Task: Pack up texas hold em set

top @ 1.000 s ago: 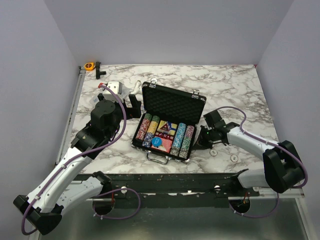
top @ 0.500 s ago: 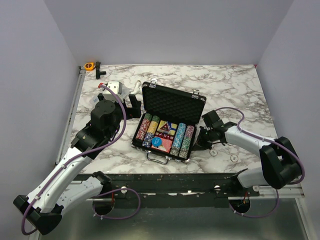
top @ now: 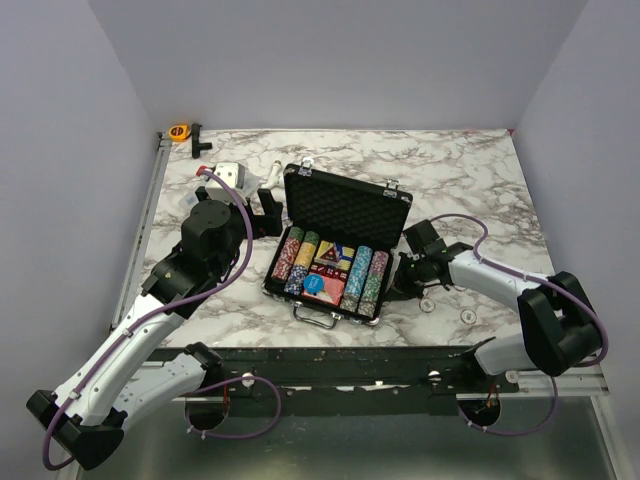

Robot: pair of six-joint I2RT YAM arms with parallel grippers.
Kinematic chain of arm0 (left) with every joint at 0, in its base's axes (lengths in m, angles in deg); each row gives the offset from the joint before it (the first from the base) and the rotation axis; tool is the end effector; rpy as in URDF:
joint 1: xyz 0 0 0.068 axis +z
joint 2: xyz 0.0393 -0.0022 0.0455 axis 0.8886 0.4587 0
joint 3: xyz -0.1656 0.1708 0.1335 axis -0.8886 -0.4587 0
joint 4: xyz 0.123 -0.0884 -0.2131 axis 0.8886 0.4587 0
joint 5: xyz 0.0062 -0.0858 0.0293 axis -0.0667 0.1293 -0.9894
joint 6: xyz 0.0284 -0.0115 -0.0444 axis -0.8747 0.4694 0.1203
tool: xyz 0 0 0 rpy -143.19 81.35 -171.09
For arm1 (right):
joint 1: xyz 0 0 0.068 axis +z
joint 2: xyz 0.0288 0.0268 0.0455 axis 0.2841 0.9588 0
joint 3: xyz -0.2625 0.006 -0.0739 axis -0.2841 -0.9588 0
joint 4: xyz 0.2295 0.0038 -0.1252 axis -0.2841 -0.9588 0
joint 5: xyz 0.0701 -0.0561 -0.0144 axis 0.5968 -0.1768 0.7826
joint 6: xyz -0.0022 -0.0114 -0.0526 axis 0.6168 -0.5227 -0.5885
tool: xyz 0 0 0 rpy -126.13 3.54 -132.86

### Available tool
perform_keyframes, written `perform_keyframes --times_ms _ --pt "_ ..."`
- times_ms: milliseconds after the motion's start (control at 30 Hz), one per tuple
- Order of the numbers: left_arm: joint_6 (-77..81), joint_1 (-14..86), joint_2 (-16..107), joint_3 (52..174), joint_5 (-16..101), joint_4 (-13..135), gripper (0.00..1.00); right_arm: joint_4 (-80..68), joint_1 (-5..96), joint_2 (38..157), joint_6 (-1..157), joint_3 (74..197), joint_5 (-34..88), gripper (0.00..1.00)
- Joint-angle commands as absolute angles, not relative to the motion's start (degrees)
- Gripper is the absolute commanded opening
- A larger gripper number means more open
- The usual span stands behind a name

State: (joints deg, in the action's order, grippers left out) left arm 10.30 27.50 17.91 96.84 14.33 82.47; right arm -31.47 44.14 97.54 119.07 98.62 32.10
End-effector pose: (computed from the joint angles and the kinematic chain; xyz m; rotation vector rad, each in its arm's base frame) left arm 0.1577 -0.0965 0.3799 -0.0187 1.7827 -0.3922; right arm 0.2092 0.1187 0.1520 0.4559 2.8947 0.6000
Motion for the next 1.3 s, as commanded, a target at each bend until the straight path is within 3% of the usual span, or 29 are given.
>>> perform_keyframes --times_ms 0,100,367,433,567,700,833,1267 --pt "10.6 27.8 17.3 98.5 15.5 82.9 0.95 -30.7 44.6 100.6 118.8 95.3 21.9 0.01" --pt "10.6 27.8 17.2 98.6 15.4 83.0 0.95 -30.6 44.6 99.6 118.6 94.0 19.6 0.03" --pt "10.5 27.8 17.1 98.5 15.1 82.9 0.95 -26.9 44.6 97.5 120.6 90.5 19.3 0.34" --pt "10.5 27.8 17.1 98.5 15.4 82.9 0.95 -27.2 44.6 95.2 121.2 90.5 17.2 0.36" --pt "10.6 27.8 17.1 98.5 15.6 82.9 0.95 -27.9 44.6 94.5 121.2 90.7 16.2 0.29" --pt "10.6 27.8 17.1 98.4 15.6 82.8 0.95 -29.0 45.7 96.2 120.1 93.0 14.9 0.29" --pt "10.6 27.8 17.1 98.5 15.6 82.9 0.95 -35.1 48.7 98.2 120.8 97.6 9.0 0.12" --pt "10.8 27.8 18.4 98.4 16.1 82.8 0.95 -35.9 54.6 103.5 123.2 97.4 8.5 0.11"
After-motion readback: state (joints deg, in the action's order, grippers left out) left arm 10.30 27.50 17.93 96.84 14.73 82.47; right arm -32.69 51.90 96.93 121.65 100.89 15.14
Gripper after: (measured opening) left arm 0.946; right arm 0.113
